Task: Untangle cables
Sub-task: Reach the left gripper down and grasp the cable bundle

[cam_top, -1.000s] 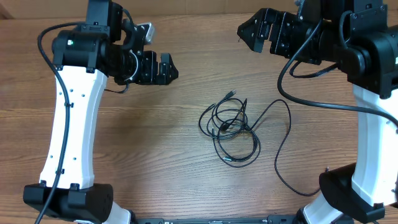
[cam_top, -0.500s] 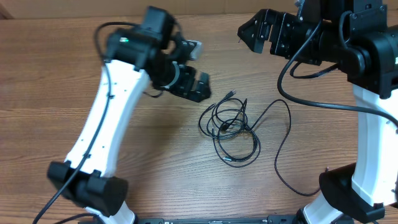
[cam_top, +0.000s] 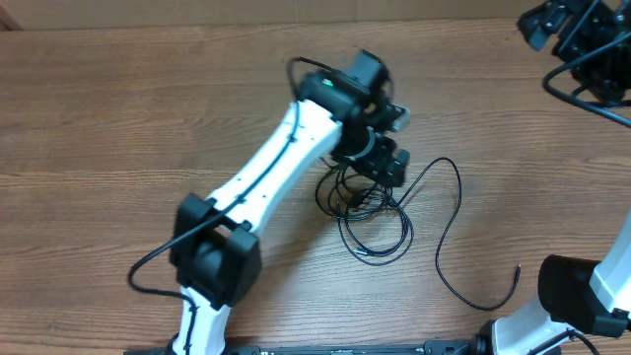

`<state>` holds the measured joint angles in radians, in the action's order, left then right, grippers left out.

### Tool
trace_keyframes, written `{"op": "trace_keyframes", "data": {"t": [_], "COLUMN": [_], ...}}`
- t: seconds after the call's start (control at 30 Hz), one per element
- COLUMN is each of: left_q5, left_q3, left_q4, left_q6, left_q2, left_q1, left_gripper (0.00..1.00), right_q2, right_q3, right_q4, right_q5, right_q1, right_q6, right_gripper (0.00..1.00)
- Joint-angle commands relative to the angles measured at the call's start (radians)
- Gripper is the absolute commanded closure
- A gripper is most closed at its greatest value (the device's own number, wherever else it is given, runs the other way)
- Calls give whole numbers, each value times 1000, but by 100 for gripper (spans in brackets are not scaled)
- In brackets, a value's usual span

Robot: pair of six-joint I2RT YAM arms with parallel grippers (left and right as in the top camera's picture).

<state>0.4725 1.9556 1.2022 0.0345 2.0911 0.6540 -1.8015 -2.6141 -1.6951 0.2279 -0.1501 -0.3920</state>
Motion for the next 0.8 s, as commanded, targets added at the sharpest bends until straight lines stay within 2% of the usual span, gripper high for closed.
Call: {"op": "trace_keyframes", "data": {"t": [0.0,0.13,0.23,0.27,0.43,0.47,0.53,0.63,0.77], "left_q5": [-6,-134,-150,-146,-143,-143,-142,-112,99], "left_q3": [1,1,1,1,1,1,1,12,127], "left_q4": [-61,-157,-201,-211,-233,-235,-232,-222,-174], "left_q6": [2,3,2,3,3,3,7,42,49], "left_q2": [50,101,127,132,163,170,178,168,117], "left_q1": [55,102,119,122,132,132,132,124,89], "left_gripper": [11,16,21,25,60,69,96,96,96], "right_q2": [31,31,31,31,31,31,31,31,31], "right_q3": [-3,-3,-3,-3,-3,-3,-3,-3,-3], "right_q4": [2,2,2,2,2,2,2,2,2], "right_q5": [-2,-2,-2,-2,-2,-2,-2,-2,-2], "right_q1": [-30,-31,-31,-31,-31,-31,-31,-31,-31], "right_q6": [6,6,6,6,6,6,6,6,6], "right_gripper": [0,0,0,0,0,0,0,0,0]}}
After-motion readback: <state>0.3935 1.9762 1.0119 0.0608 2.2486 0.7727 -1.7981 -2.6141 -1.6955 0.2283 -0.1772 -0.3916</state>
